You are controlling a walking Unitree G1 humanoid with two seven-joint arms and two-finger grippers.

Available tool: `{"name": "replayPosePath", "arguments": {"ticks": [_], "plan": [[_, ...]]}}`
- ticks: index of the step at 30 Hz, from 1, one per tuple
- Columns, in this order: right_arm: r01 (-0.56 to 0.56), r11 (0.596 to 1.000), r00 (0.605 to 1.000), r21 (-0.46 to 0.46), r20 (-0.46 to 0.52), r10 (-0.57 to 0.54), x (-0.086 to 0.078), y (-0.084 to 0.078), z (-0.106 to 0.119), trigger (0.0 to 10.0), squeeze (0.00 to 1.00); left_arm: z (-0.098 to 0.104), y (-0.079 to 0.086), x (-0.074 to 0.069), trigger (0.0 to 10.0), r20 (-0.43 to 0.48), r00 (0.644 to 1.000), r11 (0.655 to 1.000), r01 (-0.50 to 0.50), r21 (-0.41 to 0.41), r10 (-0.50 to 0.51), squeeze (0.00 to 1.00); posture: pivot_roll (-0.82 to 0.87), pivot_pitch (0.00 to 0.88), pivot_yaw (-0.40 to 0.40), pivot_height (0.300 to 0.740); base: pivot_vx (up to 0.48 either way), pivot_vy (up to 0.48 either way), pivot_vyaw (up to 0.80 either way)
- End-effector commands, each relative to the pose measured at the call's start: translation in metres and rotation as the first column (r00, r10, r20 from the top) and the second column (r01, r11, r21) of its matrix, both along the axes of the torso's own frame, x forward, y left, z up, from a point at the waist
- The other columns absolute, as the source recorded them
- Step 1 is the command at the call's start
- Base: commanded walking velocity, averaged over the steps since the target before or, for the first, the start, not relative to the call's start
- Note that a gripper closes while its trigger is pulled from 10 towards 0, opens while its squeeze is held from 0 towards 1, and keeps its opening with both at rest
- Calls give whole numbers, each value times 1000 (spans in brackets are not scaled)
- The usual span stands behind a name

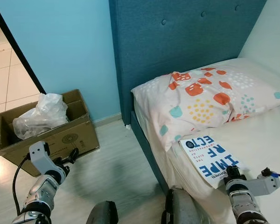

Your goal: Clean up the room

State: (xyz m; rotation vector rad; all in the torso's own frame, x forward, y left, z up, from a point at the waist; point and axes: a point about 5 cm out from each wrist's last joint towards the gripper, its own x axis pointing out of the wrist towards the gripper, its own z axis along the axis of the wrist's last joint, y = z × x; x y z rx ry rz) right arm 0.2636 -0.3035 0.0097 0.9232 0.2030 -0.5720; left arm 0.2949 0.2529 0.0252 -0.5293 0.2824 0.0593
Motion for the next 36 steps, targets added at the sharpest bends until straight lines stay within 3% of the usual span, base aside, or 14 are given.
{"name": "replayPosePath", "arguments": {"ticks": [1, 4, 5, 7, 9, 10, 12, 21, 24, 28, 29, 31, 32, 36], "plan": [[-34, 999, 983, 14, -179, 36, -20, 4, -23, 10000, 12, -7, 2, -8, 10000, -31, 1000, 1000, -4, 5, 4, 0, 86, 258, 56, 606, 0, 0, 0], [-23, 1000, 983, 1, -180, 23, -23, -2, -21, 10000, 110, -8, 1, -8, 10000, -33, 999, 1000, -2, 6, 3, 0, 83, 258, 56, 606, 0, 0, 0], [-20, 1000, 982, -9, -186, 18, -25, -5, -21, 10000, 439, -8, 1, -8, 10000, -34, 999, 1000, -3, 5, 3, 0, 79, 259, 59, 606, 0, 0, 0], [-19, 999, 980, -27, -201, 13, -29, -9, -22, 10000, 769, -9, 1, -9, 10000, -36, 999, 1000, -5, 2, 5, 0, 79, 258, 61, 606, 0, 0, 0], [-18, 999, 978, -34, -209, 10, -30, -10, -22, 10000, 769, -9, 1, -9, 10000, -37, 999, 1000, -5, 1, 5, 0, 78, 258, 61, 606, 0, 0, 0], [-11, 999, 978, -36, -210, 3, -31, -11, -22, 10000, 902, -9, 0, -9, 10000, -37, 999, 1000, -3, 3, 3, 0, 71, 255, 61, 606, 0, 0, 0], [0, 999, 978, -35, -211, -7, -32, -12, -23, 10000, 988, -9, -1, -8, 10000, -37, 999, 1000, 0, 4, 0, 0, 66, 253, 59, 606, 0, 0, 0], [38, 998, 974, -52, -221, -49, -38, -18, -23, 10000, 1000, -10, -7, -6, 10000, -34, 999, 1000, 0, -13, 0, 0, 46, 222, 45, 606, 0, 0, 0], [91, 991, 977, -97, -183, -107, -34, -34, -9, 10000, 1000, -13, -18, -4, 10000, -40, 999, 999, 10, -43, -12, 0, 26, 187, 35, 606, 0, 0, 0], [17, 992, 985, -123, -170, -38, -23, -32, -1, 10000, 925, -16, -31, -3, 10000, -48, 998, 997, 31, -72, -35, 0, 10, 144, 24, 606, 0, 0, 0], [-106, 983, 969, -151, -236, 68, -18, -23, -3, 10000, 239, -19, -40, -3, 10000, -60, 997, 995, 51, -87, -56, 0, 5, 123, 20, 606, 0, 0, 0], [-138, 977, 960, -164, -266, 91, -18, -21, -5, 10000, 239, -20, -42, -3, 10000, -65, 996, 994, 56, -89, -62, 0, 5, 123, 20, 606, 0, 0, 0], [-148, 972, 951, -181, -297, 90, -19, -21, -6, 10000, 0, -21, -45, -3, 10000, -72, 995, 994, 61, -92, -67, 0, 0, 103, 16, 606, 0, 0, 0], [-89, 972, 950, -218, -313, 17, -22, -27, -5, 10000, 0, -33, -56, -12, 10000, -125, 986, 990, 103, -97, -114, 0, -14, 61, 20, 606, 0, 0, 0]]}}
